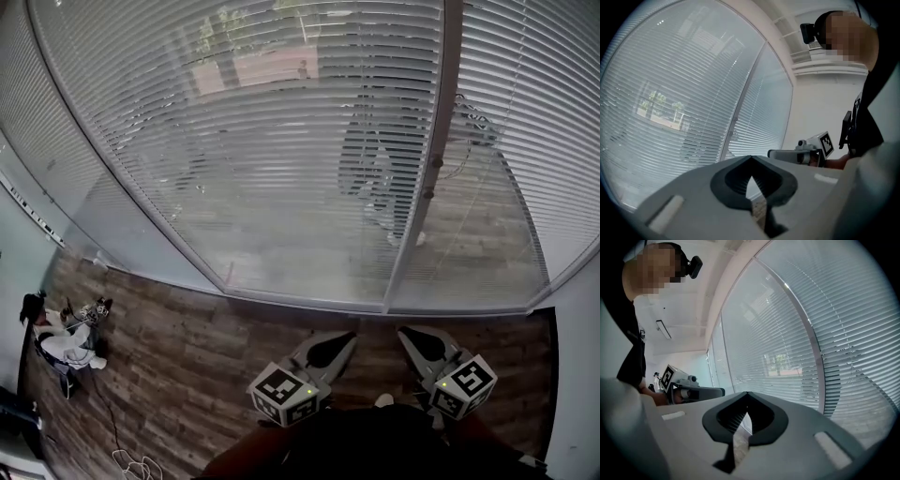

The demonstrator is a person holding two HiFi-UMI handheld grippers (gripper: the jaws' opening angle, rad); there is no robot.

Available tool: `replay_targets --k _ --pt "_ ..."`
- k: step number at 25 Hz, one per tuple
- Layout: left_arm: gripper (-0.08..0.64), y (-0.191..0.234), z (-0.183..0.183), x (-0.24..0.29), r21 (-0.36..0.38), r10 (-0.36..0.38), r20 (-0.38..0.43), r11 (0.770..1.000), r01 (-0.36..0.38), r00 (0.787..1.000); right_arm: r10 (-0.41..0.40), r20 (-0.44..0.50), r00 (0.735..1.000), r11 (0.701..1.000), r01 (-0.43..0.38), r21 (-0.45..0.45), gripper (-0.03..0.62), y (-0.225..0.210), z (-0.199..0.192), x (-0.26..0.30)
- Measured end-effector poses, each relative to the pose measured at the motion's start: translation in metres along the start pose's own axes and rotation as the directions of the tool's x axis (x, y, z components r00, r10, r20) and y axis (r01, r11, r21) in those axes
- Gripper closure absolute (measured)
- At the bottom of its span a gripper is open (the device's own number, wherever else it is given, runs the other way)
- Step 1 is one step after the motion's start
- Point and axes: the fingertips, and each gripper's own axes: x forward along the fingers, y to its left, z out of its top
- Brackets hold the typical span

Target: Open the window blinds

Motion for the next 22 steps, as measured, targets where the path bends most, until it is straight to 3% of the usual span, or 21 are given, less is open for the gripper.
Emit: replay_targets --k 4,8,22 --pt "0.560 0.002 0.018 0.031 0.005 0.020 -0.017 1.000 -0.020 1.000 0.022 -0.002 1.000 1.000 -0.021 0.015 0.566 -0.028 0.022 0.003" --pt "0.560 -0.004 0.016 0.053 0.024 0.017 -0.008 1.000 -0.017 1.000 0.037 0.024 0.999 0.999 -0.038 0.016 0.566 -0.048 0.020 -0.007" --pt "0.560 -0.038 0.040 0.136 0.022 0.016 -0.054 1.000 -0.015 0.998 0.005 0.013 1.000 0.997 -0.006 0.080 0.566 -0.124 0.046 -0.056"
